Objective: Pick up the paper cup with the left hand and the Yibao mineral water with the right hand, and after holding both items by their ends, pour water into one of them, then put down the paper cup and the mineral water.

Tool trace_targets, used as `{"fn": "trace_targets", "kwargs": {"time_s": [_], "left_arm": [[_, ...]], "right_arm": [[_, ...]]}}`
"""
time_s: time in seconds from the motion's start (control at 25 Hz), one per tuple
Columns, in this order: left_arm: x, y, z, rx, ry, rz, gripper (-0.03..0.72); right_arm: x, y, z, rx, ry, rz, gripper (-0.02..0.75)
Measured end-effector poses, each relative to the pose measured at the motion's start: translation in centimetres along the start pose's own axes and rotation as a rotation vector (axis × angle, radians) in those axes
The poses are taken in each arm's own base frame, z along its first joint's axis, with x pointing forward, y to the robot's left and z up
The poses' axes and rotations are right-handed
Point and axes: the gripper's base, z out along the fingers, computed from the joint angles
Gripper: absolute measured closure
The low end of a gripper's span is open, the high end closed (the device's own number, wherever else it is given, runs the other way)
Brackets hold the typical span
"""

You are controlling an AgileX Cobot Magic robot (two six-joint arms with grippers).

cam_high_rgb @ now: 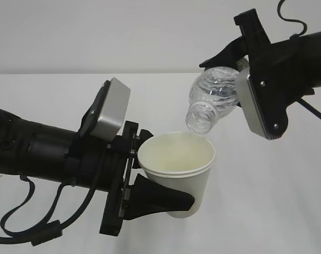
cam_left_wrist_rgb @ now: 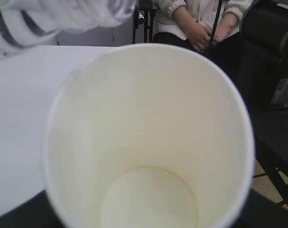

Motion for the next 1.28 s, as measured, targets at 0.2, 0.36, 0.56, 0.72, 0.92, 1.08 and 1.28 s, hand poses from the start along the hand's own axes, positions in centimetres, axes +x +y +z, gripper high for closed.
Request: {"fn": "trace_targets", "kwargs": {"time_s": [0.2,0.36,0.56,0.72,0.92,1.08,1.28], "left_arm": [[0.0,0.0,0.0,0.0,0.0,0.0,0.256],[0.0,0.0,0.0,0.002,-0.003,0.0,0.256],[-0.1,-0.1,0.0,0.008,-0.008,0.0,0.256],[-0.2,-0.2,0.0,0.018,-0.018,0.0,0.256],[-0.3,-1.1,0.9,0.055,-0.013,0.011,0.256],[-0.2,-1.2,1.1,0.049,0.005,0.015,0.257],[-0.2,-1.2,1.1,0.049,0.005,0.015,0.257]], "right_arm": [[-0.1,-0.3,0.0,0.007,-0.01,-0.003,0.308],[0.0,-0.4,-0.1,0.012,-0.009,-0.011,0.308],[-0.2,-0.4,-0.1,0.012,-0.027,-0.011,0.309],[-0.2,-0.4,-0.1,0.012,-0.029,-0.011,0.309],[-1.4,-0.7,0.4,0.015,-0.05,-0.033,0.309],[-1.6,-0.9,0.5,0.016,-0.033,-0.042,0.309],[-1.6,-0.9,0.5,0.016,-0.027,-0.042,0.309]]}}
